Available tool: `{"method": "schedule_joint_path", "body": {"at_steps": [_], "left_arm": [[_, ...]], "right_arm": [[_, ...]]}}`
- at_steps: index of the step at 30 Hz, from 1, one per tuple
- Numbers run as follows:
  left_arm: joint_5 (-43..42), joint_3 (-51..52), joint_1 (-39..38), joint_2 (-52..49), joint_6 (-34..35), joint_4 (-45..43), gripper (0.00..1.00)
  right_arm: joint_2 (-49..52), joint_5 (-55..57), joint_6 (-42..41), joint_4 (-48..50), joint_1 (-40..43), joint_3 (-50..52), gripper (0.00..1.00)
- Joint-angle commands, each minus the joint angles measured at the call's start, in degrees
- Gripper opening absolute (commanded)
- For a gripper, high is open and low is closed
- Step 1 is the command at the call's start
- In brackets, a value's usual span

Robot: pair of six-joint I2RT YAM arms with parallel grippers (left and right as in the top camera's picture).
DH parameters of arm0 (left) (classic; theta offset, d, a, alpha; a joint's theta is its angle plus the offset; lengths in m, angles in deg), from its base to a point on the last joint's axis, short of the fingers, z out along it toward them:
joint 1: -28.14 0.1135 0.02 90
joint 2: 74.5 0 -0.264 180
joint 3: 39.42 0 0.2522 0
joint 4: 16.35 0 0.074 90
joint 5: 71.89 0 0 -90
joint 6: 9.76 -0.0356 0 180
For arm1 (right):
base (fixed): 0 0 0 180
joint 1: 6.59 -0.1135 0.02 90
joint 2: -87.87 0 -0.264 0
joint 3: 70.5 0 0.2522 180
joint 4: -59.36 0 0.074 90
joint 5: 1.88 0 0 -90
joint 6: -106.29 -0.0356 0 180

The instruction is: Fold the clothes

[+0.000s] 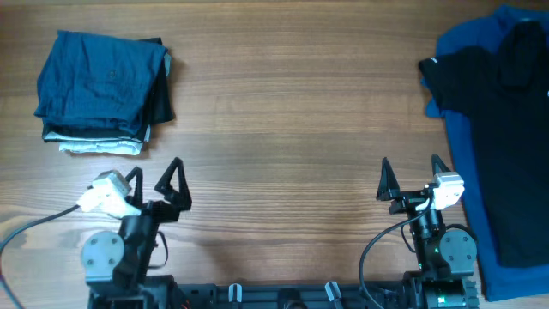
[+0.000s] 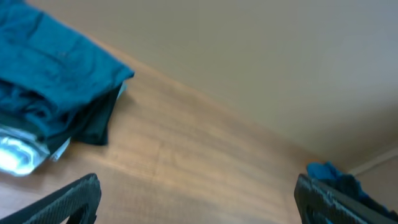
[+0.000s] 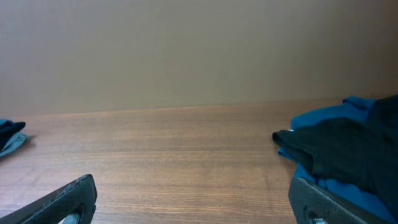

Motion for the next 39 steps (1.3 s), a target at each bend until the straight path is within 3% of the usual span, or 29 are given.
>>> {"method": "schedule_joint_path", "body": {"at_steps": [1, 6, 10, 24, 29, 33, 39], "left_arm": [[1.0, 6.8, 0.2, 1.3, -0.3, -8.6, 1.0], [1.7, 13.2, 0.2, 1.3, -0.3, -17.8, 1.0], [2.3, 16.3, 0.2, 1.3, -0.3, -20.2, 1.0], [4.9, 20.6, 0.1, 3.0, -0.3, -20.4, 1.0], [6.0, 21.0, 0.1, 6.3, -0.9, -16.8, 1.0], [6.0, 21.0, 0.1, 8.1, -8.5, -16.8, 1.0], [5.8, 21.0, -1.2, 9.0, -26.3, -16.8, 1.0]], "right_arm": [[-0.5, 1.0, 1.2, 0.2, 0.3, 0.1, 1.0], [-0.4, 1.0, 1.2, 0.2, 0.3, 0.1, 1.0], [-0.5, 1.0, 1.2, 0.2, 0.3, 0.1, 1.0], [-0.5, 1.0, 1.2, 0.2, 0.3, 0.1, 1.0], [-0.5, 1.0, 1.2, 0.2, 0.3, 0.1, 1.0], [-0.5, 1.0, 1.2, 0.2, 0.3, 0.1, 1.0], [-0.5, 1.0, 1.2, 0.2, 0.3, 0.1, 0.99]]}}
